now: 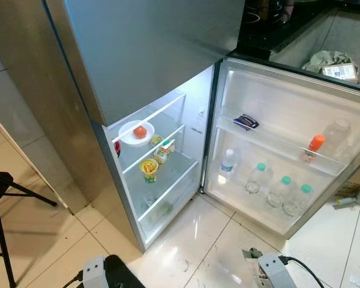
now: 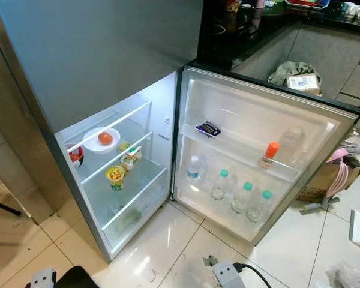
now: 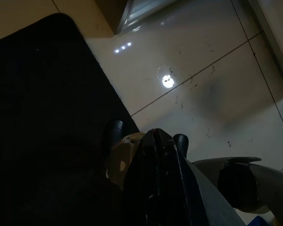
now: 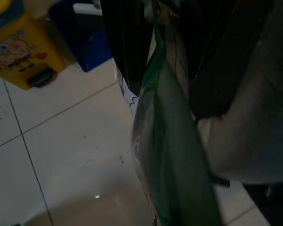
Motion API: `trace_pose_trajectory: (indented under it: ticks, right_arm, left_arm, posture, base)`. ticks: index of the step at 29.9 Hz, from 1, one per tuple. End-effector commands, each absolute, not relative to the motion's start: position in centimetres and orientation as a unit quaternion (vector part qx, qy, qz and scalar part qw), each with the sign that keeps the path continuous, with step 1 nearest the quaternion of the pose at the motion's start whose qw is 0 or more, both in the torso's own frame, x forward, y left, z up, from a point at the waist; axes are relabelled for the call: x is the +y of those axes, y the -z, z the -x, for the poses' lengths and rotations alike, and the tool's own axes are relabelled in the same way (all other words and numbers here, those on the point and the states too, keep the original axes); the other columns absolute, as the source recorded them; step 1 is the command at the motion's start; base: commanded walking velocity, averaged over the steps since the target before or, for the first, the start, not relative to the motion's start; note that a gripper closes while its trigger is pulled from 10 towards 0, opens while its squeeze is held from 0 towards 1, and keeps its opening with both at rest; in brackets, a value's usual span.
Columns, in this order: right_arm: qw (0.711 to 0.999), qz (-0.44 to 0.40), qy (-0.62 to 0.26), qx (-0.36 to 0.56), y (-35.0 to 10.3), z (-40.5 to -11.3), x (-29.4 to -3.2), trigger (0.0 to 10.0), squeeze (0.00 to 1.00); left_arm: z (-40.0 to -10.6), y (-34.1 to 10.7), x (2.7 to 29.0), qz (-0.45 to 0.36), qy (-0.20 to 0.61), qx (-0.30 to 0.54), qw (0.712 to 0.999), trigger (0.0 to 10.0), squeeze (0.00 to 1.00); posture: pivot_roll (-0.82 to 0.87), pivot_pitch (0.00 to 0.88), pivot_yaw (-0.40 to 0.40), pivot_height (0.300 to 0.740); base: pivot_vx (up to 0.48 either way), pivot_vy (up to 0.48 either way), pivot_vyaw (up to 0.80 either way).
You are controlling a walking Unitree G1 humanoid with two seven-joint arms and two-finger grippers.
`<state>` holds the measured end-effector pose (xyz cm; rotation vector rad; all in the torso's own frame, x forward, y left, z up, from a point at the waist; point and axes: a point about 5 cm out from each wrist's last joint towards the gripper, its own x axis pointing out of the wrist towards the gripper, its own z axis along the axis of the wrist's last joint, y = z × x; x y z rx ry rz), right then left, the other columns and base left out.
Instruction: Restocking fridge
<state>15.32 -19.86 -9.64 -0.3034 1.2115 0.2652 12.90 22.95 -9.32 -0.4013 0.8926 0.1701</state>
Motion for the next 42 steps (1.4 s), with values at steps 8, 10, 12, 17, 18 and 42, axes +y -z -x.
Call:
trace_pose_trajectory:
  ticks: [8, 10, 12, 17, 18, 42]
  right_arm:
    - [0.807, 0.146, -0.125, 0.558, 9.5, -15.6, -20.0, 10.0, 0.00]
    - [0.808, 0.145, -0.124, 0.558, 9.5, -15.6, -20.0, 10.0, 0.00]
    - [0.807, 0.143, -0.124, 0.559, 9.5, -15.6, -20.0, 10.0, 0.00]
    - [0.806, 0.143, -0.126, 0.560, 9.5, -15.5, -20.0, 10.0, 0.00]
    - [0.806, 0.144, -0.127, 0.560, 9.5, -15.5, -20.0, 10.0, 0.00]
    - [0.804, 0.152, -0.131, 0.559, 9.5, -15.5, -20.0, 10.0, 0.00]
  left_arm:
    - [-14.0, 9.1, 22.4, 0.207, -0.062, 0.422, 0.880, 10.0, 0.00]
    - [-14.0, 9.1, 22.3, 0.208, -0.060, 0.425, 0.879, 10.0, 0.00]
    - [-14.0, 9.1, 22.1, 0.212, -0.058, 0.428, 0.877, 10.0, 0.00]
    - [-13.7, 9.3, 21.8, 0.212, -0.055, 0.436, 0.873, 10.0, 0.00]
    - [-13.5, 9.4, 21.7, 0.212, -0.054, 0.438, 0.872, 10.0, 0.00]
    - [-12.7, 9.8, 21.3, 0.211, -0.050, 0.457, 0.862, 10.0, 0.00]
  posture:
    - [-0.06, 0.000, -0.046, 0.740]
    - [-0.06, 0.000, -0.046, 0.740]
    - [-0.06, 0.000, -0.045, 0.740]
    - [-0.06, 0.000, -0.046, 0.740]
    - [-0.06, 0.000, -0.046, 0.740]
    - [-0.06, 0.000, -0.051, 0.740]
  base:
    - [0.000, 0.000, 0.48]
    - [0.000, 0.000, 0.77]
    - [0.000, 0.000, 0.77]
    - [0.000, 0.000, 0.77]
    - [0.000, 0.000, 0.77]
    - [0.000, 0.000, 0.77]
